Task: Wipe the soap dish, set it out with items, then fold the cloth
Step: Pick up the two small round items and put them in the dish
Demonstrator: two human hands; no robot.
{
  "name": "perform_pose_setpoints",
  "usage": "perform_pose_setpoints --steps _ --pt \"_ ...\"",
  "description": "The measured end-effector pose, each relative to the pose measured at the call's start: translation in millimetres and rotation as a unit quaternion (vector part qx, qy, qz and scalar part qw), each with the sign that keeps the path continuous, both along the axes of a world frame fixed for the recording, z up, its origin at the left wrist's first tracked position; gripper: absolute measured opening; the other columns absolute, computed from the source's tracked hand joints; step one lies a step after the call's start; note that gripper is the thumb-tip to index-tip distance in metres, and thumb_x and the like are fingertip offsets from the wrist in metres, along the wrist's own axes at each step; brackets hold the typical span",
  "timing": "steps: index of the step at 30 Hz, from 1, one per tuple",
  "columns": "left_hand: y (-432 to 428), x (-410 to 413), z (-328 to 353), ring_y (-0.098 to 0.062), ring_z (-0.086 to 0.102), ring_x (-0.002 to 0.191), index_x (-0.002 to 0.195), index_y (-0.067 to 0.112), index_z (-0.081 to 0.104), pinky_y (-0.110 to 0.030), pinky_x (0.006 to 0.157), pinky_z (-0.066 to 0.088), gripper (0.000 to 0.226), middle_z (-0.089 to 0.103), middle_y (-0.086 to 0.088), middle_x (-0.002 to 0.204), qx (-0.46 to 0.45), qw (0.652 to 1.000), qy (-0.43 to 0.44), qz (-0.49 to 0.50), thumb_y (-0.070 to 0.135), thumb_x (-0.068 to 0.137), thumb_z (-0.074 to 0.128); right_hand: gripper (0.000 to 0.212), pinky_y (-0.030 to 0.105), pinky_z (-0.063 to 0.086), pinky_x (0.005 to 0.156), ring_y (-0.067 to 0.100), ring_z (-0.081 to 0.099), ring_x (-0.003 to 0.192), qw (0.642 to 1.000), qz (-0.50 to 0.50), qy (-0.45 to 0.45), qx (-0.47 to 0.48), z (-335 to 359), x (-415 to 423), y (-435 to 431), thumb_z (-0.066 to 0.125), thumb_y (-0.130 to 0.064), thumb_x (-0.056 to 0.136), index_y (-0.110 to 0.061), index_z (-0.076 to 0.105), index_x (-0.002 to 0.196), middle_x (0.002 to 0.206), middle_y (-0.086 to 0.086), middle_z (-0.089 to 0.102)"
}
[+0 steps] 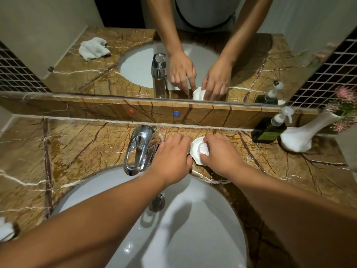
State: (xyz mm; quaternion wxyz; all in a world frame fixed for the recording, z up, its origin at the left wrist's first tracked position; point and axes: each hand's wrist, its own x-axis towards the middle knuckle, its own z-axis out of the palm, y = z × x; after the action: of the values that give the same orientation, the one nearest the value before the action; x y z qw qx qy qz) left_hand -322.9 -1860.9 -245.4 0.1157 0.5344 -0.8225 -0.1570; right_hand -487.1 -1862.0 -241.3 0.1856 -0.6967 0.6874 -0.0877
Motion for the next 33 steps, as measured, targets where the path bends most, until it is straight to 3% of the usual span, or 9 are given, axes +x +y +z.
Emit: perform_pose_setpoints --steps 4,10,16,27,33 --pt "4.7 -1.5 5.4 -0.023 0.042 0.114 0.131 0.02 0.044 -0.04 0.097 0.035 0.043 0.048 -0.004 0.123 0.003 1.0 0.006 -0.002 0.025 0.089 0.051 0.055 0.036 0.038 0.093 0.026 0.043 0.117 1.0 -0.011 -0.011 -0.013 6.1 -2.4 5.3 0.068 -0.032 0.079 -0.015 0.05 0.128 0.123 0.007 0.051" --pt "20.7 -2.1 22.8 -0.023 0.043 0.114 0.132 0.019 0.042 -0.039 0.097 0.035 0.043 0.048 -0.005 0.124 0.013 1.0 -0.006 -0.009 0.026 0.09 0.048 0.043 0.041 0.041 0.094 0.027 0.045 0.116 0.998 -0.034 -0.044 -0.04 27.8 -3.1 29.0 0.058 -0.032 0.085 -0.015 0.052 0.125 0.123 0.008 0.052" --pt "53.5 -0.6 47.1 -0.03 0.039 0.128 0.137 0.017 0.039 -0.042 0.104 0.034 0.047 0.043 -0.012 0.137 0.022 0.999 -0.035 -0.009 0.027 0.092 0.05 0.042 0.04 0.043 0.089 0.026 0.049 0.112 0.994 -0.044 -0.08 -0.053 49.8 4.1 66.8 0.057 -0.034 0.087 -0.019 0.053 0.126 0.126 0.006 0.051" --pt "120.1 21.0 88.0 -0.025 0.043 0.122 0.142 0.021 0.036 -0.04 0.099 0.038 0.055 0.044 -0.005 0.137 -0.011 0.999 -0.04 0.014 0.029 0.09 0.053 0.044 0.04 0.043 0.089 0.027 0.05 0.116 0.993 -0.003 -0.104 -0.061 88.5 28.6 122.2 0.055 -0.03 0.087 -0.018 0.052 0.129 0.131 0.007 0.051" --pt "147.9 51.8 105.5 -0.026 0.047 0.113 0.137 0.019 0.04 -0.042 0.095 0.041 0.05 0.048 -0.005 0.125 -0.034 0.998 -0.044 0.009 0.029 0.089 0.053 0.042 0.037 0.043 0.084 0.025 0.051 0.114 0.993 0.001 -0.083 -0.087 107.1 56.1 147.7 0.054 -0.033 0.086 -0.02 0.054 0.127 0.129 0.005 0.053"
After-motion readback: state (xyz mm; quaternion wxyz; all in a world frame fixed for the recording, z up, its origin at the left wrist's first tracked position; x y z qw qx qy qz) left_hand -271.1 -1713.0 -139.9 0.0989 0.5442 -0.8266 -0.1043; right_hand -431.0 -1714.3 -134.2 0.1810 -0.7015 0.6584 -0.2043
